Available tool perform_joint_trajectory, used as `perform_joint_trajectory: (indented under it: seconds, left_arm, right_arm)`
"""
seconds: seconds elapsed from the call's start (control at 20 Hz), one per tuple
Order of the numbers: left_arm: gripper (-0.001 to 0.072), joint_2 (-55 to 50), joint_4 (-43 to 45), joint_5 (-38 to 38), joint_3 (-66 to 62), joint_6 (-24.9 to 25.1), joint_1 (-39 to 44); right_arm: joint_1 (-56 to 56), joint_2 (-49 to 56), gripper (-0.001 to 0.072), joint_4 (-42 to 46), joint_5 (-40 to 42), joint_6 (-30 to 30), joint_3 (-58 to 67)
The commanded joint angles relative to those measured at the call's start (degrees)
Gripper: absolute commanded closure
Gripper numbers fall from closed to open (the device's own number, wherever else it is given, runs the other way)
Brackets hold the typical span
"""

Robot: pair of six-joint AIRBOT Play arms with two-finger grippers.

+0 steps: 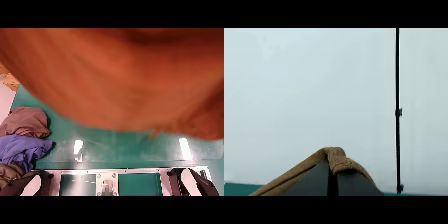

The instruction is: Fold the shirts.

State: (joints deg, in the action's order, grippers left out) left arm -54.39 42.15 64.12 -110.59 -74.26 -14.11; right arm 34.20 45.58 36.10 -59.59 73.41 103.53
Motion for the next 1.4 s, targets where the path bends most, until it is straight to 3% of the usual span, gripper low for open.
perform_joint_trajectory:
  seconds: [0.0, 0.2, 0.35, 0.55, 0.85, 1.05, 1.35]
  left_arm:
    - [0.0680, -8.07, -0.72, 4.07, 7.56, -1.57, 0.35]
    - [0.0679, -25.51, -1.36, 4.20, 14.36, 0.94, 5.62]
    - [0.0679, -40.41, -1.27, -0.33, 14.51, 1.29, 9.64]
    - [0.0679, -52.15, -3.41, -11.50, 14.51, 1.27, 10.78]
    - [0.0679, -53.83, -6.58, -22.82, 12.76, 3.37, 10.78]
    - [0.0679, -53.83, -3.15, -12.96, 10.25, 2.10, 9.70]
    - [0.0679, -53.83, 13.16, 4.37, 9.92, -7.26, 9.79]
  right_arm:
    - [-0.79, 3.82, 0.0693, -3.65, -1.33, -1.92, -12.63]
    - [-6.82, 13.84, 0.0693, -3.72, 3.08, -5.20, -30.05]
    - [-9.75, 26.91, 0.0693, -3.78, 7.32, -6.60, -34.73]
    - [-10.14, 44.37, 0.0693, -7.08, 8.24, -6.62, -31.85]
    - [-10.16, 56.72, 0.0693, -13.09, 7.91, -6.38, -17.29]
    - [-8.68, 57.18, 0.0693, -4.35, -0.15, -2.29, -10.25]
    - [-6.78, 57.05, 0.0693, 13.03, -14.71, -1.38, -13.38]
